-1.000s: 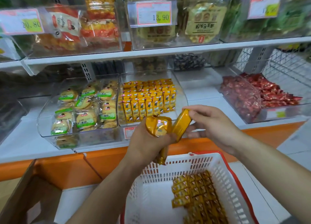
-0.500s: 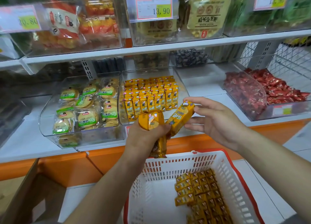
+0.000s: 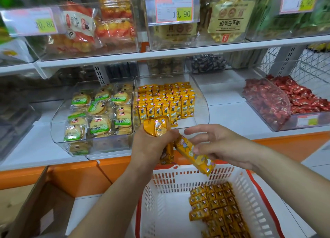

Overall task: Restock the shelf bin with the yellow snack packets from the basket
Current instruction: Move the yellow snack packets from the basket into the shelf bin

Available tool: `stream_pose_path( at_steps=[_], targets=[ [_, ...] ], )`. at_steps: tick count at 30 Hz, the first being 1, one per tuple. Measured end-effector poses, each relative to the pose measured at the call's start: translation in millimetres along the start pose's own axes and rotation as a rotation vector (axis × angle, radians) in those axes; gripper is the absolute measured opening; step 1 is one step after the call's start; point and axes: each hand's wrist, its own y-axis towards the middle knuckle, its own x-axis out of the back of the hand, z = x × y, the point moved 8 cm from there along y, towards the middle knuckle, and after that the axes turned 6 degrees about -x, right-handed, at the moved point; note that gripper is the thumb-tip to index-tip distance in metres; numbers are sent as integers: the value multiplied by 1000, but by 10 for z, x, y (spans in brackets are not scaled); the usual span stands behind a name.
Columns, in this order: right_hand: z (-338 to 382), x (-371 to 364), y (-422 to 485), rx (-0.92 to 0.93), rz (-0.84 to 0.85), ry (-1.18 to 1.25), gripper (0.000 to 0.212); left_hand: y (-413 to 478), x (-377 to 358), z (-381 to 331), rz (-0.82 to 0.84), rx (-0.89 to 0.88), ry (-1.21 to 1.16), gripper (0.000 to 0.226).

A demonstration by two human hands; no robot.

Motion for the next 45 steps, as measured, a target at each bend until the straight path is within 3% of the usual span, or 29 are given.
stream_pose_path(
  at_steps=[2, 4, 7, 12, 18, 23, 27, 36, 39, 42, 45],
  targets=[
    [0, -73, -19, -7, 46, -16, 57, 14, 49, -25, -10, -7, -1, 27],
    [33, -93, -25, 10, 37, 10, 60, 26, 94, -36, -20, 8, 9, 46],
    [121, -10, 8, 68, -50, 77, 49, 23, 140, 19, -22, 82, 9, 62],
    [354, 411, 122, 211, -384, -134, 37, 21, 150, 97, 34, 172, 20, 25],
    [817, 684, 645, 332, -608, -497, 36, 67, 170, 93, 81, 158, 25, 23],
    [860, 549, 1269, 224, -644, -886, 32, 129, 282, 38, 53, 128, 13, 24],
    [756, 597, 1547, 126, -699, -991, 33, 168, 369, 41, 66, 105, 11, 25],
    [461, 713, 1855, 61, -667, -801, 37, 223, 462, 92, 77, 91, -23, 31],
    [411, 667, 1832, 58, -638, -855, 53, 220, 443, 82, 75, 88, -4, 35],
    [548, 563, 1625, 116, -633, -912, 58, 205, 401, 71, 81, 98, 7, 34],
    [732, 423, 1166, 251, -643, -882, 46, 178, 308, 116, 117, 139, -32, 34]
  ],
)
